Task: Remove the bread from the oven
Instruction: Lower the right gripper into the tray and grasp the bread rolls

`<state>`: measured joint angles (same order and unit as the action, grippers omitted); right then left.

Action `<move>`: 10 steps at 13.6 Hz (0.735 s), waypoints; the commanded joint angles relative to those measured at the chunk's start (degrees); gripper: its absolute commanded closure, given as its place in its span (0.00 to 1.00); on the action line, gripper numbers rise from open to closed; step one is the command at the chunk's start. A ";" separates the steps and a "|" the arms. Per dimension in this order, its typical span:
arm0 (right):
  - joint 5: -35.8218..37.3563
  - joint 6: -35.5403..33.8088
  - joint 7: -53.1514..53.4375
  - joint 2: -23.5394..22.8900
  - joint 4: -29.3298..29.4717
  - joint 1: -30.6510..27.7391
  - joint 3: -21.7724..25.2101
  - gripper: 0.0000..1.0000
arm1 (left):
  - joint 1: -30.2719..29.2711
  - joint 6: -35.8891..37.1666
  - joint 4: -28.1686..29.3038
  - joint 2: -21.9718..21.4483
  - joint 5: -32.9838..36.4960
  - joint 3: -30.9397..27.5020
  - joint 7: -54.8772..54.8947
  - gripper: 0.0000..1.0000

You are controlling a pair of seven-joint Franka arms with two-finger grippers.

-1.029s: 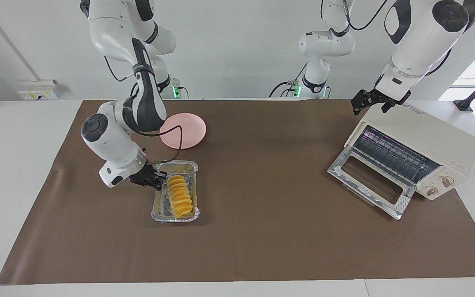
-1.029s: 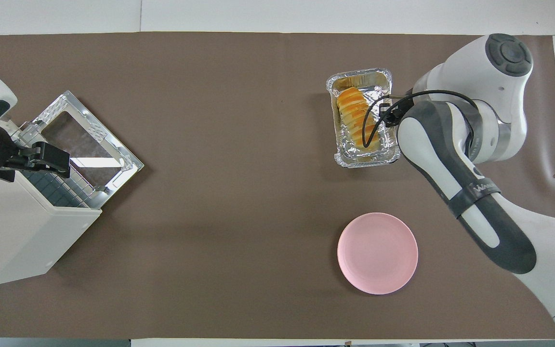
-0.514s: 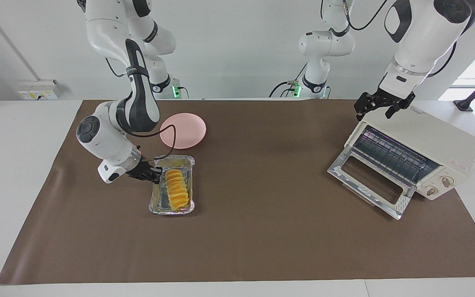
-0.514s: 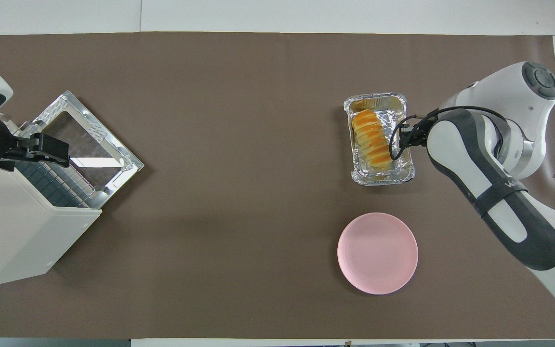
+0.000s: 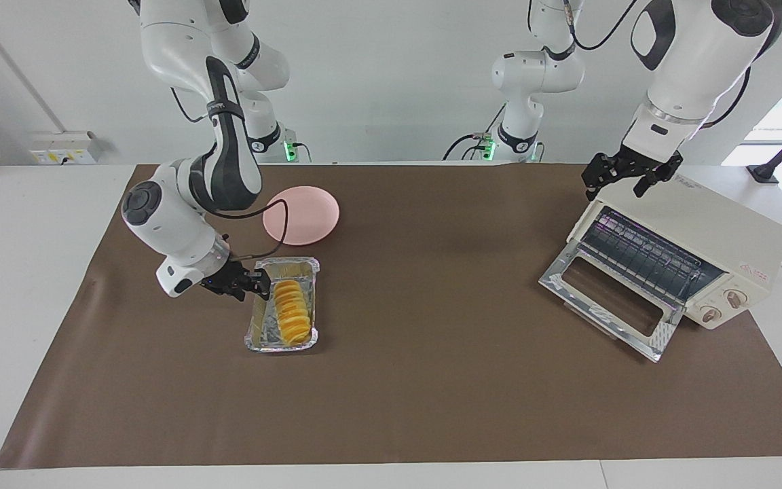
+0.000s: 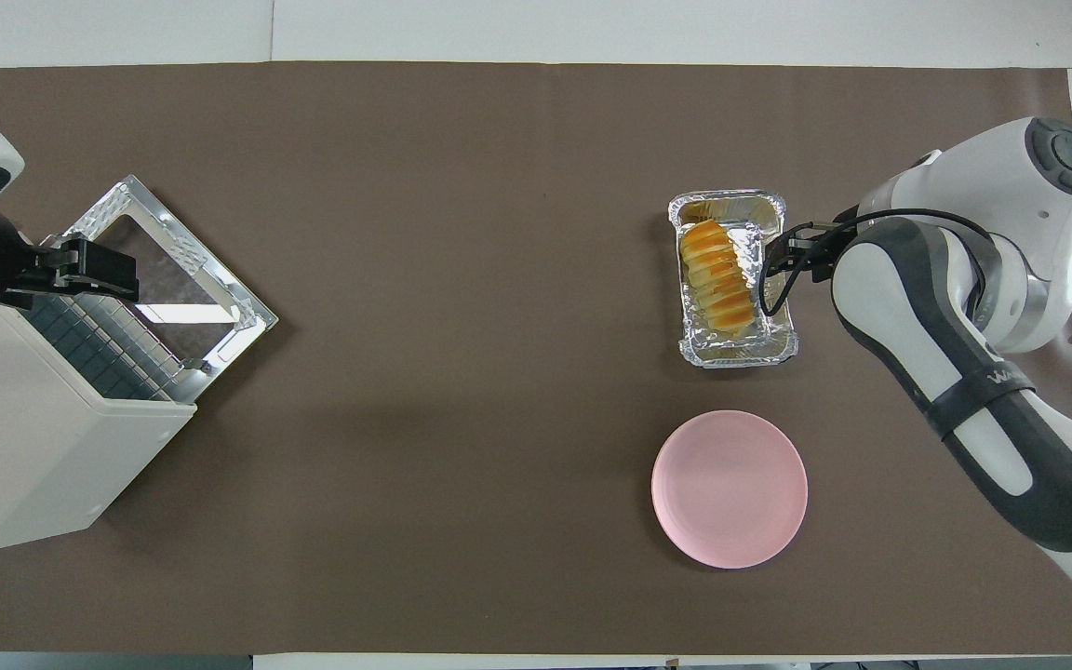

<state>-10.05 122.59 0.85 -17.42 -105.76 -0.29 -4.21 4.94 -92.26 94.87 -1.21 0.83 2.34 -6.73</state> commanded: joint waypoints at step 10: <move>7.33 8.54 2.49 -2.88 -1.19 7.93 -0.54 0.00 | 0.24 -0.47 -0.13 0.16 -0.56 0.03 0.67 0.00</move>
<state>-3.72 128.33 1.31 -20.46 -104.56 7.93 -4.33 4.96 -92.27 94.87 -1.21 0.82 2.45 -6.72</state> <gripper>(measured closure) 0.000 0.000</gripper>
